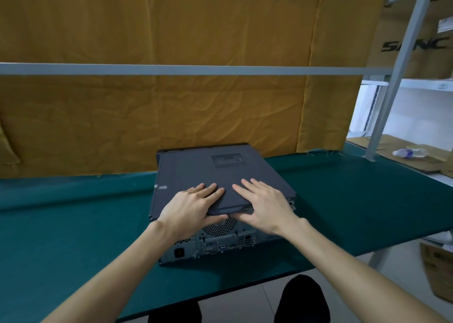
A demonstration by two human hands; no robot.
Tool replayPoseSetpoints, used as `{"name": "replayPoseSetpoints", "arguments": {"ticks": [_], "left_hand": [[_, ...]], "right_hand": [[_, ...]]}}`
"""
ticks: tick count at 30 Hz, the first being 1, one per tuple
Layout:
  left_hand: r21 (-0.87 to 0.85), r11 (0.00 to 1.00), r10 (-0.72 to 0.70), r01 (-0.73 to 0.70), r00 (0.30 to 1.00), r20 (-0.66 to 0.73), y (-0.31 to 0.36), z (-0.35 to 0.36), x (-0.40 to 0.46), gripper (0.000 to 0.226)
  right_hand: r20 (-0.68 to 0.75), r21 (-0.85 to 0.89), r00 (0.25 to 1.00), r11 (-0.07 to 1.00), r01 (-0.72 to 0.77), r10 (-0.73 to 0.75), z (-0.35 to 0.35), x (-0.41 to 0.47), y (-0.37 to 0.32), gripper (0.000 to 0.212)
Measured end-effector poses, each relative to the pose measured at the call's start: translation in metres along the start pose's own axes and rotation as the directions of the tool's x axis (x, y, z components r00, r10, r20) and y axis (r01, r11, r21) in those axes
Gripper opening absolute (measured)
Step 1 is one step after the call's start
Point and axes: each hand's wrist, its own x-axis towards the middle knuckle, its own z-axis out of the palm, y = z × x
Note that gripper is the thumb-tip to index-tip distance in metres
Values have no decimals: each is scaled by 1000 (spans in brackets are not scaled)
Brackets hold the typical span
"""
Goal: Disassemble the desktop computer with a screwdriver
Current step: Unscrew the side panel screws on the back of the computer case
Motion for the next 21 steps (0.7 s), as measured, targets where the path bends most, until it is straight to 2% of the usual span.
{"name": "replayPoseSetpoints", "arguments": {"ticks": [6, 10, 14, 17, 21], "left_hand": [[4, 1000, -19, 19, 995, -98, 5, 9, -8, 83], [29, 1000, -3, 7, 993, -116, 6, 7, -8, 78], [61, 998, 5, 10, 971, -238, 16, 14, -17, 68], [126, 991, 69, -34, 956, -285, 14, 10, -14, 67], [160, 987, 44, 2, 958, -284, 18, 10, -17, 66]], "right_hand": [[-42, -21, 999, 1000, -17, 16, 5, -5, -4, 91], [-36, -47, 999, 999, -18, 16, 2, -3, -6, 87], [-41, -77, 998, 996, -52, 48, 8, -8, -14, 86], [-6, -147, 1000, 989, -3, 2, -3, -3, -12, 91], [29, -293, 996, 952, 90, -85, -18, 4, -9, 103]]}}
